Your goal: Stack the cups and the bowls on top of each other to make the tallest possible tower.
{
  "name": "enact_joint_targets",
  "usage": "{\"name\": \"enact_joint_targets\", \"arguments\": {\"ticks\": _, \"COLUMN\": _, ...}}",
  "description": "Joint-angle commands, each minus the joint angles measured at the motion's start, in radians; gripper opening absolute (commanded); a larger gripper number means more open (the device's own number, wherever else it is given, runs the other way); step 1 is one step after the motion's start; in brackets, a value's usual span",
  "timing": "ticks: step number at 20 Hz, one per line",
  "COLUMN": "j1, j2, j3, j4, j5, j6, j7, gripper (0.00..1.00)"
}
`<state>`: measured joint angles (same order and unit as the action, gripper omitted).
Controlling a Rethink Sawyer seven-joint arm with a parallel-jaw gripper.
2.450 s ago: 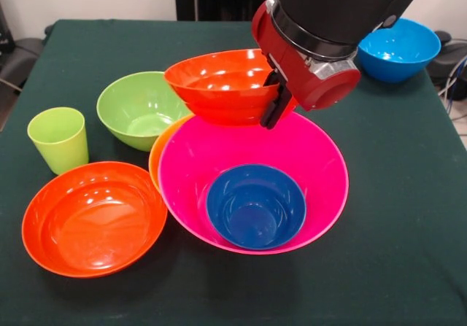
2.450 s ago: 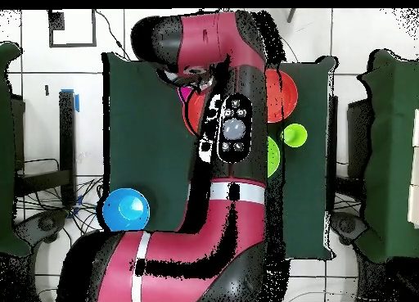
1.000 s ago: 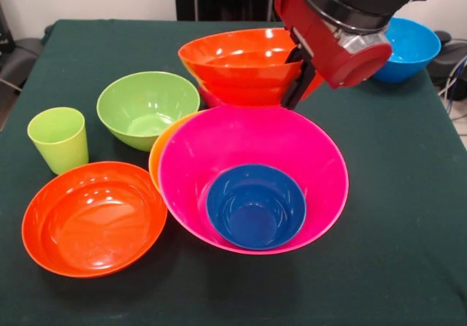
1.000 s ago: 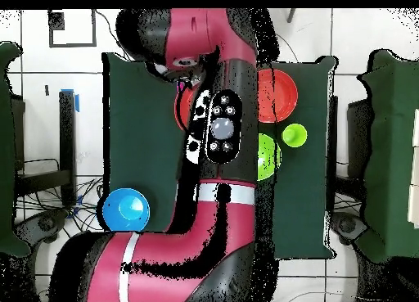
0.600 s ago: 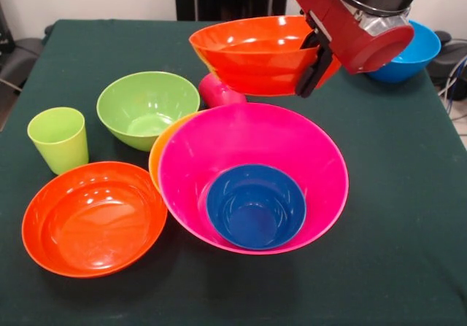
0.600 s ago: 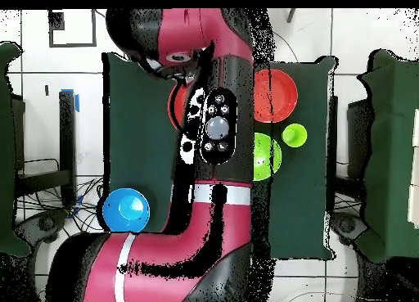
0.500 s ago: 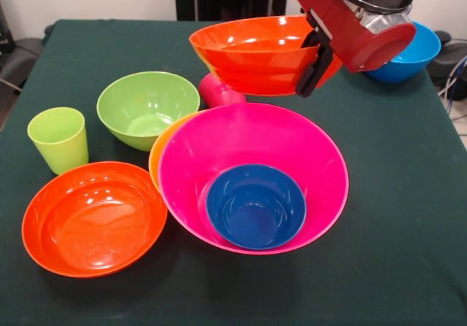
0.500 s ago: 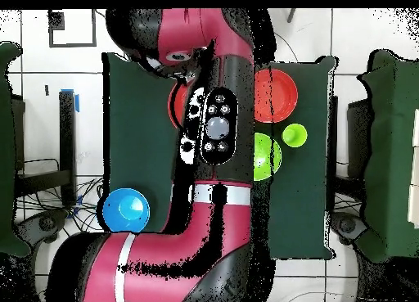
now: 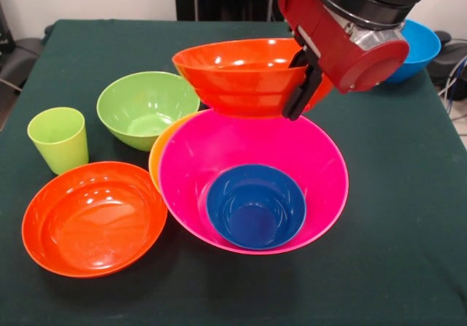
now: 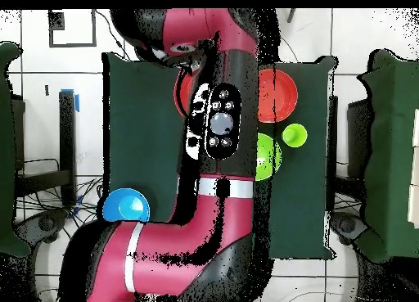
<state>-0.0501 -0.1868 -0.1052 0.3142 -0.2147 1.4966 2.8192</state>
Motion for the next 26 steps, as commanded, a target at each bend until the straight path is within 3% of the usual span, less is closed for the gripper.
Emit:
{"name": "enact_joint_targets", "arguments": {"ticks": 1, "j1": -0.021, "j2": 0.058, "j3": 0.043, "j4": -0.129, "j5": -0.011, "j6": 0.13, "j7": -0.133, "gripper": 0.0}}
{"name": "enact_joint_targets", "arguments": {"ticks": 13, "j1": 0.003, "j2": 0.082, "j3": -0.001, "j4": -0.154, "j5": 0.025, "j6": 0.137, "j7": -0.08, "gripper": 0.0}}
{"name": "enact_joint_targets", "arguments": {"ticks": 26, "j1": -0.006, "j2": 0.087, "j3": -0.018, "j4": -0.065, "j5": 0.031, "j6": -0.01, "j7": -0.098, "gripper": 0.0}}
